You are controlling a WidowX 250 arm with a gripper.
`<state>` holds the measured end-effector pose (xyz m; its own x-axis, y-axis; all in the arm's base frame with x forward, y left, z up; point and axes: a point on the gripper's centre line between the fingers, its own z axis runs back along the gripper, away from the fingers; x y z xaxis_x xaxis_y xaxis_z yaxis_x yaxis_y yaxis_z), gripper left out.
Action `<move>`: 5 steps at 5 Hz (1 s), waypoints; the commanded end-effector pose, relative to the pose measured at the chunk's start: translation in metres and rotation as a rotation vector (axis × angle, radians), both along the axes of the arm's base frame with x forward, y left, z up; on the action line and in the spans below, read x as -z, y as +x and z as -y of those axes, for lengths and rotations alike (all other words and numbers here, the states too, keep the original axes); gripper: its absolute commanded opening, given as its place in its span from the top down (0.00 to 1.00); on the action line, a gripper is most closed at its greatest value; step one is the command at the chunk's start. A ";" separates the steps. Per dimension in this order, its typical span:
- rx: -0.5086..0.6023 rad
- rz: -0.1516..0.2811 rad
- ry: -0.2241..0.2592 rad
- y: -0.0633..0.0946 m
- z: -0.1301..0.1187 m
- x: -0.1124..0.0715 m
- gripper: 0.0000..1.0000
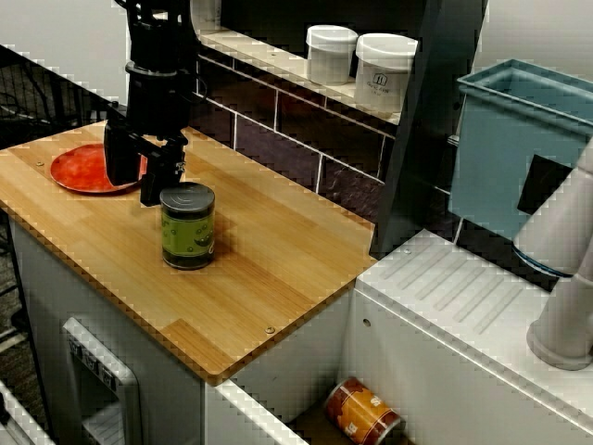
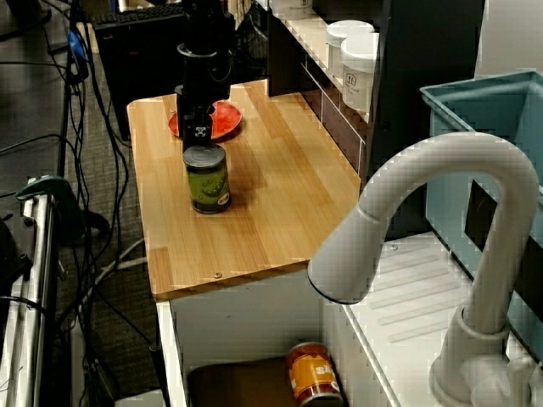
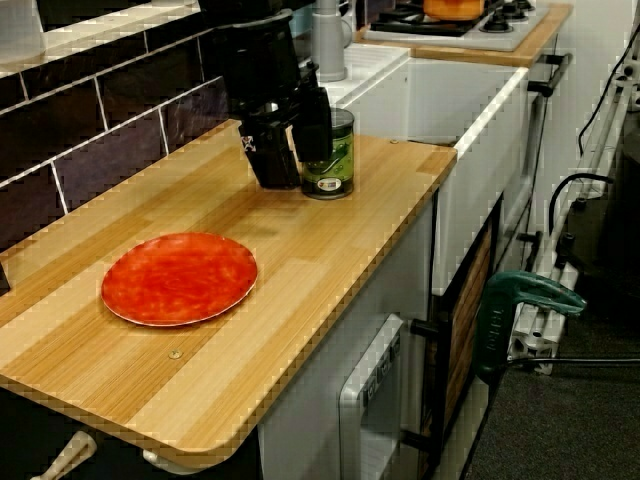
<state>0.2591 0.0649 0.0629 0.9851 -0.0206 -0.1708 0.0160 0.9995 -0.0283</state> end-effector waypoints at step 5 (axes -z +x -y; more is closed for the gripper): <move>-0.025 0.057 0.022 -0.016 0.066 -0.010 0.00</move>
